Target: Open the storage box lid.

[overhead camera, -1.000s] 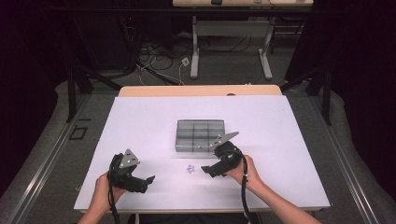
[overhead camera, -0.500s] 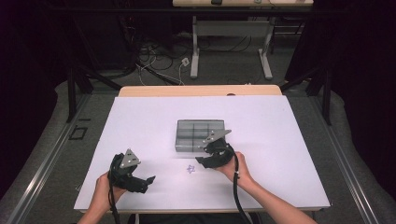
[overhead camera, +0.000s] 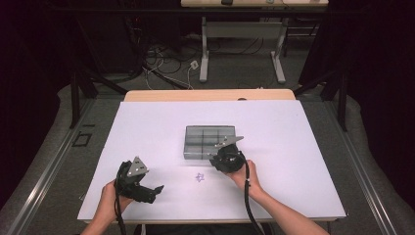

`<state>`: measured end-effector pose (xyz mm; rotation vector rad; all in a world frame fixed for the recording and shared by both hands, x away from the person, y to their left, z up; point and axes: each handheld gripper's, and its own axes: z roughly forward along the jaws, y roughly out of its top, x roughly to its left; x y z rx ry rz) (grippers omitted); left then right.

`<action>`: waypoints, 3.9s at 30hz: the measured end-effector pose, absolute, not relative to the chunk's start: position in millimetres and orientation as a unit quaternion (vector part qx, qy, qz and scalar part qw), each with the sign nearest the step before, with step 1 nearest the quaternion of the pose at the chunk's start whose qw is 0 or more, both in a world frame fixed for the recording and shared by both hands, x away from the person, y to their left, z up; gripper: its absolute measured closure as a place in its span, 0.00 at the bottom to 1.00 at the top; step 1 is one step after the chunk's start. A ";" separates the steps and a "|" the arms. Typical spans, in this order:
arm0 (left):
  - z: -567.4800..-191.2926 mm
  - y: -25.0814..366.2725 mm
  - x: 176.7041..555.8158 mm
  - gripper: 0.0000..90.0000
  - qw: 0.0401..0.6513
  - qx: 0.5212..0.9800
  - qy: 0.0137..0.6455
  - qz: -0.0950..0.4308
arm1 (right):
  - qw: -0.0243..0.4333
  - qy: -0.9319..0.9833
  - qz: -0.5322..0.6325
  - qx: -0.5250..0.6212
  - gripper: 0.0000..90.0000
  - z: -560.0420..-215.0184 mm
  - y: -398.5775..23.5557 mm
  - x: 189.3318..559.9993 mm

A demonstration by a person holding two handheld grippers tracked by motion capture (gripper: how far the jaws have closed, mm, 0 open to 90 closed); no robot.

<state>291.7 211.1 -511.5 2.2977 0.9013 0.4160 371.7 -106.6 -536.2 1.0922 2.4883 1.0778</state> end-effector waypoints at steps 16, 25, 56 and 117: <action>-512.7 210.6 292.7 0.00 0.309 0.875 0.338 0.155 | 0.106 0.829 0.389 0.387 0.95 -541.7 -109.2 373.3; -512.8 209.9 293.2 0.00 0.305 0.877 0.337 0.152 | 0.100 0.830 0.385 0.391 0.97 -541.6 -110.9 373.9; -512.9 204.4 296.2 0.00 0.305 0.879 0.328 0.164 | 0.125 0.812 0.427 0.377 0.95 -533.4 -112.6 370.2; -509.6 125.6 378.2 0.67 0.327 0.863 0.309 0.229 | 0.132 0.813 0.435 0.365 0.94 -520.0 -115.0 371.5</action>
